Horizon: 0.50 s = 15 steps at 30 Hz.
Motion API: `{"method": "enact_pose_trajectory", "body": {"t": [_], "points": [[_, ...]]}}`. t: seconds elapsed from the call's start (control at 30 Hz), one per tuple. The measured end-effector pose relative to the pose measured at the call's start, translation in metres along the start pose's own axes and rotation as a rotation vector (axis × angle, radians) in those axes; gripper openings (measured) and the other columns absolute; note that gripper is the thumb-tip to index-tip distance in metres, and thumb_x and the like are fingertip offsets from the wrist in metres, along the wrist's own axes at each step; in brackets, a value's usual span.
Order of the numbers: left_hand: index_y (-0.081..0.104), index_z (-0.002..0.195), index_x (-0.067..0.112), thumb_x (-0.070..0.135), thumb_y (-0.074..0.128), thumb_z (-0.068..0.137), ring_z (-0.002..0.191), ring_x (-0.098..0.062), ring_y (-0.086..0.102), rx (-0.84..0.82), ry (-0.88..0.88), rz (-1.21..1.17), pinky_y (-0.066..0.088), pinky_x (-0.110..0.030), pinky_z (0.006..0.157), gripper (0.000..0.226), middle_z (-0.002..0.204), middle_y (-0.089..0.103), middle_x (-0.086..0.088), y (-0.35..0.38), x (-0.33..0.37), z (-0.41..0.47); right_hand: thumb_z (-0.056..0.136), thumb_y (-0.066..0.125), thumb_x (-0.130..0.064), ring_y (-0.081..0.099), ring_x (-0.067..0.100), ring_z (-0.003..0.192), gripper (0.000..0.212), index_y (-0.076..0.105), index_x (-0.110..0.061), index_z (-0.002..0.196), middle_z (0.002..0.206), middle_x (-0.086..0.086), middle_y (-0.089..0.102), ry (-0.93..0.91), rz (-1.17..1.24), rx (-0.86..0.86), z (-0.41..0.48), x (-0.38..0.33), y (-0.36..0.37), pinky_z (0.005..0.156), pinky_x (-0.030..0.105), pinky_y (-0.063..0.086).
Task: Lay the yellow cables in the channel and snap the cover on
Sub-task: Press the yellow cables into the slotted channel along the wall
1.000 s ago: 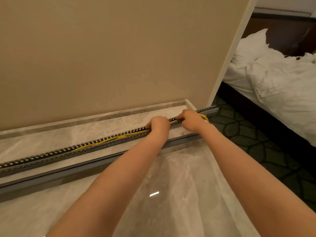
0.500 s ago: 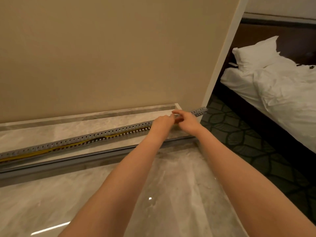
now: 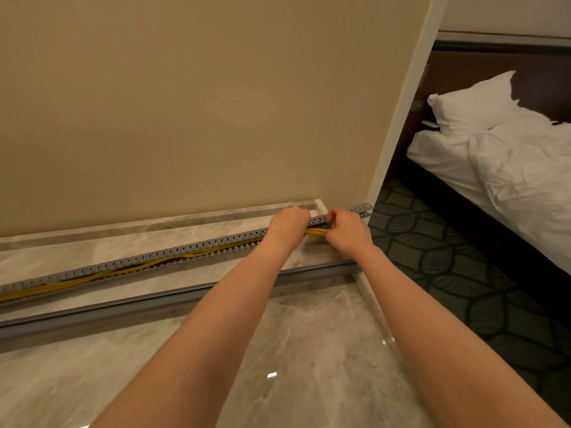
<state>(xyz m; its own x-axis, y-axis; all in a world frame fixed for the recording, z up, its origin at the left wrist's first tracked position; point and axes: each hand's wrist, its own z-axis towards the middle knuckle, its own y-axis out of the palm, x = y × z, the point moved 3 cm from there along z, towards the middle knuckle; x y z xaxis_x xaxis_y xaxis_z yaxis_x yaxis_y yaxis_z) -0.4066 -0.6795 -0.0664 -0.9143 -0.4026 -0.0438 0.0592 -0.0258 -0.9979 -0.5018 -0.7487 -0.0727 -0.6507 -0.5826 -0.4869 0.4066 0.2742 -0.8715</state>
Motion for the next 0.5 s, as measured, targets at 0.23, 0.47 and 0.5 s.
{"method": "enact_pose_trajectory", "body": {"t": [0.23,0.47,0.5], "points": [[0.061,0.113,0.004,0.009,0.049,0.095,0.110,-0.032,0.061,0.009,0.043,0.100,0.049,-0.036,0.082,0.022,0.117,0.063,-0.014,-0.006,-0.002,0.013,0.077,0.058,-0.015,0.060,0.030,0.087,0.014,0.048,-0.016,0.088,0.091,0.008,0.062,-0.072,-0.153,-0.020,0.010,0.007,0.003,0.064,0.029,0.036],[0.058,0.120,0.004,0.004,0.050,0.094,0.114,-0.030,0.057,0.005,0.005,0.074,0.050,-0.037,0.084,0.027,0.125,0.055,-0.014,0.000,-0.001,0.018,0.090,0.056,-0.022,0.053,0.026,0.076,0.020,0.044,-0.013,0.104,0.085,0.006,0.055,-0.007,-0.003,0.012,0.011,0.035,0.013,0.058,0.030,0.039],[0.057,0.121,0.005,0.003,0.048,0.094,0.113,-0.031,0.059,-0.012,-0.005,0.049,0.050,-0.036,0.085,0.028,0.124,0.058,-0.014,0.000,0.001,0.019,0.092,0.055,-0.024,0.051,0.026,0.074,0.018,0.042,-0.015,0.099,0.079,0.004,0.053,0.022,0.029,-0.001,0.011,0.037,0.014,0.055,0.030,0.036]]}}
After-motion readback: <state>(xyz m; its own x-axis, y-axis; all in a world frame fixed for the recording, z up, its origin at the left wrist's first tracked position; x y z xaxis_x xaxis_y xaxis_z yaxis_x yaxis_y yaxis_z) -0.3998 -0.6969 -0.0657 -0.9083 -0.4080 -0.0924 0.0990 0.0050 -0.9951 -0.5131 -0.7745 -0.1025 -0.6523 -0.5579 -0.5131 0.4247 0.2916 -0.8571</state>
